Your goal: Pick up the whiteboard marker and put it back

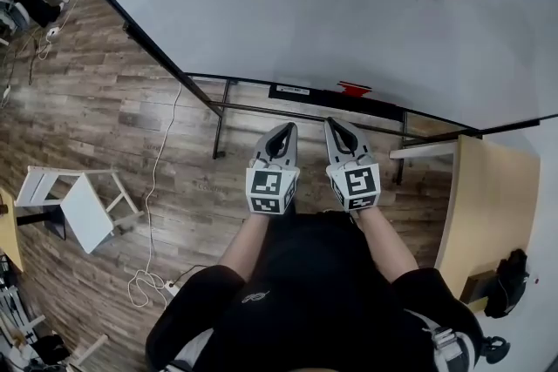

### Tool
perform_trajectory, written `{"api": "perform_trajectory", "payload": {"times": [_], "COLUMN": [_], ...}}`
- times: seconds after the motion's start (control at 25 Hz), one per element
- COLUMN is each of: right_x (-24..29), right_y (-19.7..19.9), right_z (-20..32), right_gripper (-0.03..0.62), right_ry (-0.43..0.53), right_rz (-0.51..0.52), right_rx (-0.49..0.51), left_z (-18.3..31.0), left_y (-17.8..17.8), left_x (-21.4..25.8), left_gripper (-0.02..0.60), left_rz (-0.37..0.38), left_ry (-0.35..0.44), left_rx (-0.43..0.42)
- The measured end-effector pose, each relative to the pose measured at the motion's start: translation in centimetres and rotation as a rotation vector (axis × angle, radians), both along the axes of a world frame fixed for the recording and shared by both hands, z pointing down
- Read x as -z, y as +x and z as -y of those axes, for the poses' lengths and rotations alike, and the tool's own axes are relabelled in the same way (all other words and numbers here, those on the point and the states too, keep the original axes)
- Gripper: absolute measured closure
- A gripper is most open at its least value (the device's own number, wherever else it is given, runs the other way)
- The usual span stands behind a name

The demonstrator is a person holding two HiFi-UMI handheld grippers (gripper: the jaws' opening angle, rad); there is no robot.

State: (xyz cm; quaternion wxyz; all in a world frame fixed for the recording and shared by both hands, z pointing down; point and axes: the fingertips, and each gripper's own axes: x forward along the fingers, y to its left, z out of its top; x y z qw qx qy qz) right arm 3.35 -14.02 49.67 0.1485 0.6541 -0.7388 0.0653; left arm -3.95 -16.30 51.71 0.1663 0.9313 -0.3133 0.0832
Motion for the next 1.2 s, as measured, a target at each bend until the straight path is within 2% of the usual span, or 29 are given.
{"api": "perform_trajectory", "payload": {"times": [0.24, 0.6, 0.92, 1.2], "right_x": [1.6, 4.1, 6.1, 8.5], "right_y": [4.3, 9.1, 11.5, 10.8], "right_z": [-4.5, -12.5, -19.4, -20.3], "right_gripper": [0.592, 0.592, 0.592, 0.592], "right_ry": [0.040, 0.119, 0.184, 0.212], "right_rz": [0.038, 0.018, 0.021, 0.018], "right_rx": [-0.036, -0.029, -0.011, -0.049], "left_z": [-4.5, -11.3, -17.9, -19.1], "left_y": [4.4, 9.2, 10.4, 10.0], "left_x": [1.0, 4.2, 6.0, 7.7], "left_gripper": [0.575, 0.575, 0.575, 0.575], "left_rz": [-0.004, -0.005, 0.000, -0.003], "left_ry": [-0.009, 0.083, 0.115, 0.153], "left_rx": [0.008, 0.040, 0.073, 0.026]}}
